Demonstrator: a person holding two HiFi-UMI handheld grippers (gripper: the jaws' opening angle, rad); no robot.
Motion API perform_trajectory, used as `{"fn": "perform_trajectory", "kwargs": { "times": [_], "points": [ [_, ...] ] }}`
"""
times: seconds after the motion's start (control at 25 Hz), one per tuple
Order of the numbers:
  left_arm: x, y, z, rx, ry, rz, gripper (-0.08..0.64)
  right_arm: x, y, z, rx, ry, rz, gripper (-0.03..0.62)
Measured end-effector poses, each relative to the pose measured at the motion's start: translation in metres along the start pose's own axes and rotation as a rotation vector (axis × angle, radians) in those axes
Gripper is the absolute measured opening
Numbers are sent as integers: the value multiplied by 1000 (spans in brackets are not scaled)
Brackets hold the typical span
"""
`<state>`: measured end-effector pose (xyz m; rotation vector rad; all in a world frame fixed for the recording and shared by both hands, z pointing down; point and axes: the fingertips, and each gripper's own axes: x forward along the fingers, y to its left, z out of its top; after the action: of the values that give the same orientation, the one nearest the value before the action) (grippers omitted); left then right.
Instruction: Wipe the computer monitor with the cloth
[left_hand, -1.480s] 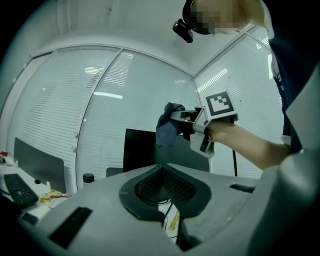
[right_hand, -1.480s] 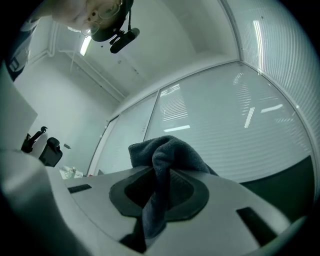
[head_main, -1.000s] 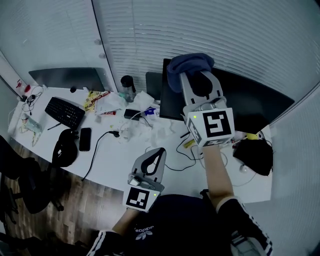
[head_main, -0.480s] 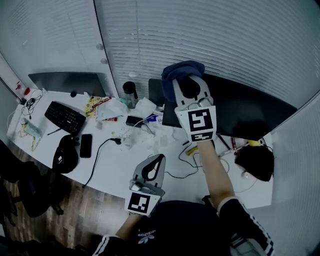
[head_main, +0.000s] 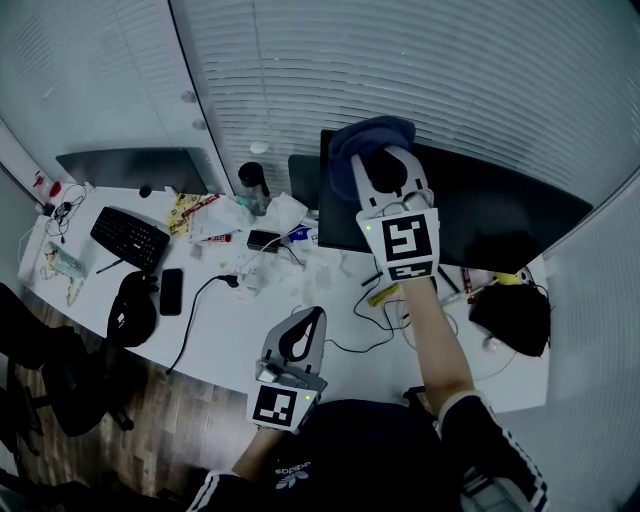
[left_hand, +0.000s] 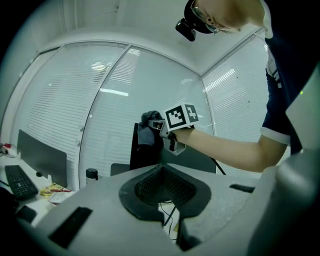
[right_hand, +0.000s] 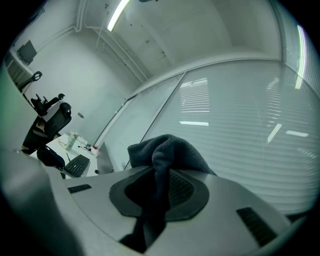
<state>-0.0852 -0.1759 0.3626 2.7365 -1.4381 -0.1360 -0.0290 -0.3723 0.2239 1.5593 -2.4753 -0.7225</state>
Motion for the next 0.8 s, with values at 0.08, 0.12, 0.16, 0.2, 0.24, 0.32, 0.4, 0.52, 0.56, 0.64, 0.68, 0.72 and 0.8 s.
{"fn": "perform_trajectory", "kwargs": {
  "times": [0.08, 0.12, 0.16, 0.2, 0.24, 0.32, 0.4, 0.52, 0.56, 0.64, 0.68, 0.72, 0.8],
  "points": [
    [0, -8, 1, 6, 5, 0, 4, -8, -8, -3, 2, 3, -4, 48],
    [1, -12, 1, 10, 6, 1, 5, -11, -12, -5, 0, 5, -7, 48],
    [2, -17, 2, 13, 6, 1, 5, -16, -16, -6, -1, 7, -9, 48],
    [3, -22, 3, 14, 6, 2, 5, -20, -21, -8, 0, 9, -12, 48],
    [5, -28, 4, 14, 6, 1, 3, -24, -27, -10, 2, 11, -15, 48],
    [9, -40, 5, 12, 8, -5, 4, -32, -39, -14, 7, 14, -22, 48],
    [14, -53, 6, 15, 10, -17, 5, -40, -50, -17, 8, 17, -28, 48],
    [21, -73, 5, 15, 15, -32, 5, -54, -68, -22, 6, 21, -41, 48],
    [23, -79, 5, 14, 15, -35, 5, -59, -74, -24, 6, 23, -47, 48],
    [28, -91, 5, 13, 13, -41, 4, -69, -87, -28, 3, 28, -56, 48],
    [31, -97, 5, 12, 14, -45, 4, -74, -94, -30, 1, 31, -61, 48],
    [33, -103, 4, 12, 15, -49, 4, -79, -100, -33, -2, 34, -67, 48],
    [37, -114, 3, 13, 17, -57, 4, -89, -114, -37, -6, 40, -80, 48]
  ]
}}
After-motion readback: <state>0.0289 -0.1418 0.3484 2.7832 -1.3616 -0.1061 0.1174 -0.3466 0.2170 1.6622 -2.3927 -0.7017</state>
